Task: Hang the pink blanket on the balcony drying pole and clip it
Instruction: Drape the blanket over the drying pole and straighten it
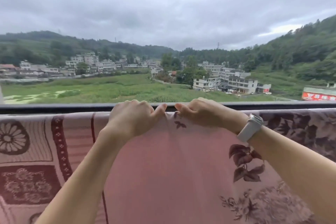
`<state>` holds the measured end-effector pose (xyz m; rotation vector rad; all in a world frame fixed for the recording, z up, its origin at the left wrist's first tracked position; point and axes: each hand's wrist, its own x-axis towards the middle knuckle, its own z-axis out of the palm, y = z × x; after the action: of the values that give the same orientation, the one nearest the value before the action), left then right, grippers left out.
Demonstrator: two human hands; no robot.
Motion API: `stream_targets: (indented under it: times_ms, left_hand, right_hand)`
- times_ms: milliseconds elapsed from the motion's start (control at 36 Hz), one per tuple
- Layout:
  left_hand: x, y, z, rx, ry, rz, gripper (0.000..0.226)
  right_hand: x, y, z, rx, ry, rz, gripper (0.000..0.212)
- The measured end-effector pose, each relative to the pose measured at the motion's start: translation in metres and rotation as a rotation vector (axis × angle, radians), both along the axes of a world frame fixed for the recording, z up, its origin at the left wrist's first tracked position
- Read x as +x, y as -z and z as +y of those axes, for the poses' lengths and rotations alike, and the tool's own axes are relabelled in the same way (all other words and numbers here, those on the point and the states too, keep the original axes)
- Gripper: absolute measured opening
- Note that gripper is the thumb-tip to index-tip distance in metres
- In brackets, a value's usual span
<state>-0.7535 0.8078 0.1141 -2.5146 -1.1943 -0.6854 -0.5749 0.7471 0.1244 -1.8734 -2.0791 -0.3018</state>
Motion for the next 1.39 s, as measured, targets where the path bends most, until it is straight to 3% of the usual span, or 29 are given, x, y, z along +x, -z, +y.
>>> stream_targets:
  times_ms: [56, 167, 278, 361, 472, 583, 639, 694, 778, 861, 944, 1111, 1222, 1278, 1333, 1389]
  left_hand:
    - [0.001, 0.002, -0.004, 0.001, -0.034, -0.042, 0.063]
    - [0.022, 0.022, -0.027, 0.340, 0.101, -0.313, 0.044]
    - [0.075, 0.048, -0.049, 0.418, 0.236, -0.341, 0.029]
    - [0.105, 0.056, -0.049, 0.453, 0.141, -0.217, 0.029]
    - [0.118, 0.042, -0.042, 0.428, 0.063, -0.176, 0.045]
    - [0.125, 0.018, -0.048, 0.217, 0.013, -0.131, 0.060]
    - [0.126, 0.007, -0.046, 0.087, 0.026, -0.102, 0.062]
    - [0.126, 0.002, -0.046, 0.033, 0.024, -0.076, 0.062]
    - [0.132, 0.015, -0.051, 0.198, 0.067, -0.166, 0.052]
    - [0.150, 0.027, -0.065, 0.361, 0.282, -0.260, 0.040]
    - [0.182, 0.036, -0.077, 0.375, 0.461, -0.241, 0.033]
    - [0.257, 0.051, -0.110, 0.360, 0.452, -0.197, 0.035]
    - [0.307, 0.051, -0.129, 0.364, 0.351, -0.209, 0.035]
    - [0.326, 0.047, -0.135, 0.339, 0.265, -0.186, 0.033]
    - [0.337, 0.037, -0.144, 0.293, 0.187, -0.160, 0.037]
    - [0.342, 0.023, -0.147, 0.178, 0.134, -0.128, 0.043]
  right_hand:
    - [0.011, 0.004, -0.012, 0.165, -0.060, -0.045, 0.041]
    - [0.054, 0.030, -0.037, 0.694, -0.111, -0.151, 0.030]
    - [0.101, 0.063, -0.055, 0.879, 0.041, -0.196, 0.026]
    - [0.126, 0.071, -0.061, 0.858, 0.243, -0.279, 0.037]
    - [0.128, 0.047, -0.060, 0.811, 0.272, -0.239, 0.048]
    - [0.129, 0.022, -0.059, 0.317, 0.250, -0.132, 0.053]
    - [0.130, 0.010, -0.057, 0.166, 0.254, -0.038, 0.050]
    - [0.133, 0.011, -0.059, 0.194, 0.217, -0.040, 0.052]
    - [0.144, 0.032, -0.074, 0.464, 0.082, -0.061, 0.047]
    - [0.168, 0.050, -0.093, 0.621, -0.032, -0.162, 0.027]
    - [0.205, 0.058, -0.112, 0.642, -0.043, -0.222, 0.033]
    - [0.302, 0.066, -0.155, 0.608, 0.115, -0.199, 0.037]
    - [0.348, 0.055, -0.162, 0.573, 0.039, -0.324, 0.031]
    - [0.355, 0.044, -0.161, 0.534, -0.034, -0.298, 0.034]
    - [0.359, 0.030, -0.159, 0.445, -0.063, -0.223, 0.036]
    - [0.360, 0.013, -0.155, 0.188, -0.019, -0.043, 0.038]
